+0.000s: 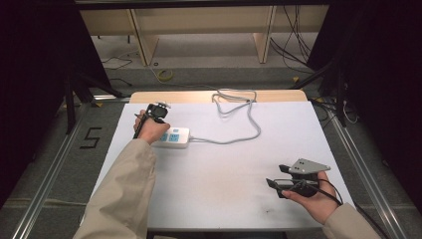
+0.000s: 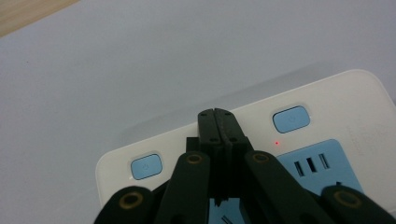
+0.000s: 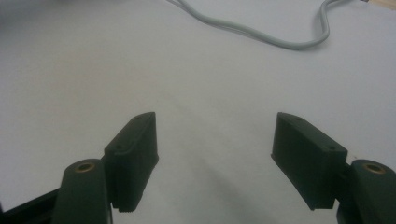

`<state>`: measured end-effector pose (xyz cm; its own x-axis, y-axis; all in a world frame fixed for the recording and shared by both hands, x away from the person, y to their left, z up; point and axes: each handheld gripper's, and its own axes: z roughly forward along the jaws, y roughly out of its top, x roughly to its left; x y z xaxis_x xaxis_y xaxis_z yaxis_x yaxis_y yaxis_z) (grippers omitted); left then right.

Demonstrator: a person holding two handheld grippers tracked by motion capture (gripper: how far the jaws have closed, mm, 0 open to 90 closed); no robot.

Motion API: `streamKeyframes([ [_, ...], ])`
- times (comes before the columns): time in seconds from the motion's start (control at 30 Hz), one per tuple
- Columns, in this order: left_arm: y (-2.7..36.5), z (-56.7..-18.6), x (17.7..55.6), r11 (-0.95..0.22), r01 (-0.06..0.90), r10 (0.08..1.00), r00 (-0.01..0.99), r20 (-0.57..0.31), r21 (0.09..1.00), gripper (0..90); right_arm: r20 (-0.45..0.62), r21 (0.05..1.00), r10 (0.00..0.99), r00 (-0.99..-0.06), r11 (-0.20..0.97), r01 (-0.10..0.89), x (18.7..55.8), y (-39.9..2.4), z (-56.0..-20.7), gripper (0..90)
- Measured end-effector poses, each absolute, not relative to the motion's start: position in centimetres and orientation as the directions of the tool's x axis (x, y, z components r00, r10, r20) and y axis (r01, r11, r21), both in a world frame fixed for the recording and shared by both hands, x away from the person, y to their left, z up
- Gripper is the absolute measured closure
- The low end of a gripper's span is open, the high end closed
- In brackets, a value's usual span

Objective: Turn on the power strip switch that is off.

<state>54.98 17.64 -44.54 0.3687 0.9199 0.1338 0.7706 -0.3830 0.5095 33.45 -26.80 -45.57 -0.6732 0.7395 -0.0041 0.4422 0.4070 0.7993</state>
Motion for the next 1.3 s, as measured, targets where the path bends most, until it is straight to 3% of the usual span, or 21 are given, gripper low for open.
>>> streamKeyframes([
  [1.3, 17.30, -44.54, 55.16, -0.404, 0.773, 0.913, 0.376, 0.159, 0.489, 89.9, -0.006, 0.798, 0.734, -0.679, 0.413, 0.439, 33.51, -26.68, -45.58, 31.4],
])
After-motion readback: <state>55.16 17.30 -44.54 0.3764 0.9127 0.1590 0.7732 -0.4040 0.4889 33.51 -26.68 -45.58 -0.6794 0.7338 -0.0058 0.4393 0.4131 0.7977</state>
